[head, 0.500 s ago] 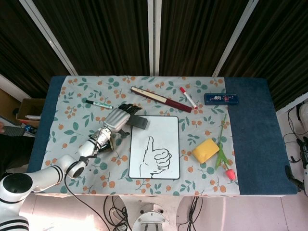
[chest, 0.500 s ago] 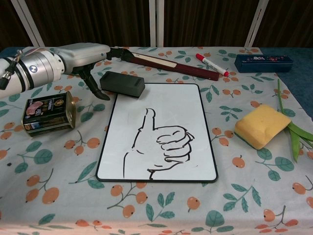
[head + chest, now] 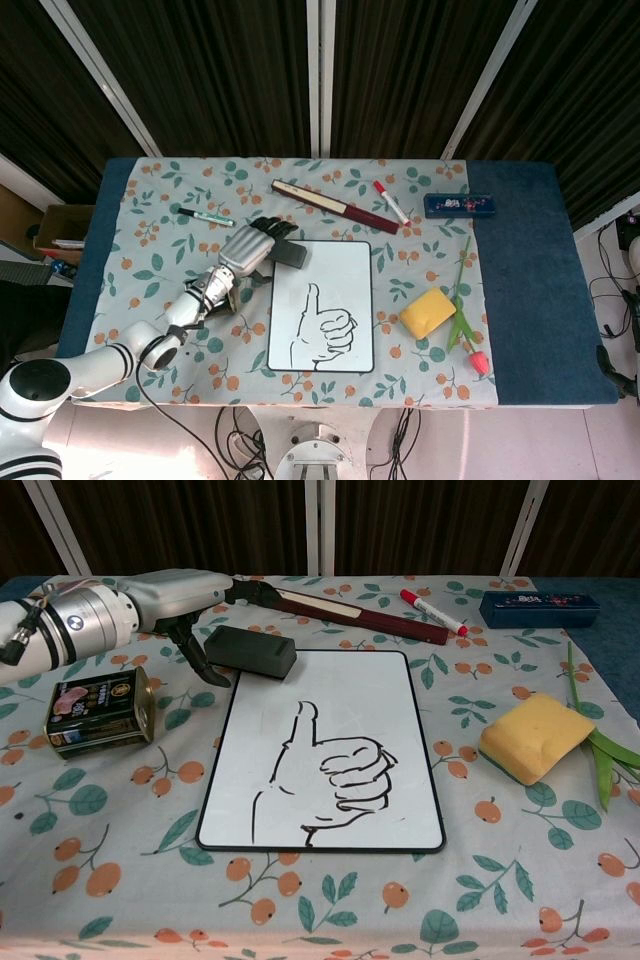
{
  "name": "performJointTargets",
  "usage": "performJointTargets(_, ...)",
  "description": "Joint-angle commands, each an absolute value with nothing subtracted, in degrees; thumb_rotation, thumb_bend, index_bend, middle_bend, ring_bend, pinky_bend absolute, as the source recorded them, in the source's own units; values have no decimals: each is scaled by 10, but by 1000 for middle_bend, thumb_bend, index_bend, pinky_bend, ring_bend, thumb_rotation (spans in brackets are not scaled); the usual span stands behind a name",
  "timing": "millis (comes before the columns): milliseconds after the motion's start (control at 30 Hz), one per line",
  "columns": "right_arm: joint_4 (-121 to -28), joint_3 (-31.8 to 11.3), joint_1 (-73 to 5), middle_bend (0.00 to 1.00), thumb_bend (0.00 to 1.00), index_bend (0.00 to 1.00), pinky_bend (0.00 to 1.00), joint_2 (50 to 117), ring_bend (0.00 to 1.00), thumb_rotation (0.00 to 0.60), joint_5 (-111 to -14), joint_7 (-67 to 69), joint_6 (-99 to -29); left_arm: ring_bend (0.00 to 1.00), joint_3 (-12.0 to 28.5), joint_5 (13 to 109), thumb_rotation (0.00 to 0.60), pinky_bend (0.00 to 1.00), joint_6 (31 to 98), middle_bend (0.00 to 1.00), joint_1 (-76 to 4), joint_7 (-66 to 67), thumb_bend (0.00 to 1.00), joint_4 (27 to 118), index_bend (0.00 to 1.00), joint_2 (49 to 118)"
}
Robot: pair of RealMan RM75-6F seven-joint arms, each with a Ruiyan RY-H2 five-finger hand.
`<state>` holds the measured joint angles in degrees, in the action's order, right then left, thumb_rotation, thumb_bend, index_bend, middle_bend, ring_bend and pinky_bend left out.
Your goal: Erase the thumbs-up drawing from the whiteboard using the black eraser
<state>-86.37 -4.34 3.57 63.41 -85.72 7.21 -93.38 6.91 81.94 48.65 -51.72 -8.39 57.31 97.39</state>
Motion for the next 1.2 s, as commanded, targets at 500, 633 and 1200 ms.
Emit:
performJointTargets(500, -854, -54, 31, 0, 326, 0, 0, 648, 0, 600, -841, 83, -923, 104, 70, 818, 600, 177, 463, 154, -535, -107, 255, 522, 215, 1006)
performJointTargets(633, -850, -56, 30, 0, 325, 0, 0, 647, 0, 600, -836, 88, -916, 122, 73, 816, 600, 202, 467, 181, -536, -102, 273, 506, 217, 1016)
performJointTargets(1200, -839, -55, 26, 0, 338, 0, 0, 644, 0, 600, -832, 97, -901, 219, 71, 819, 600, 212, 478, 324, -537, -101, 340, 484, 330, 1030)
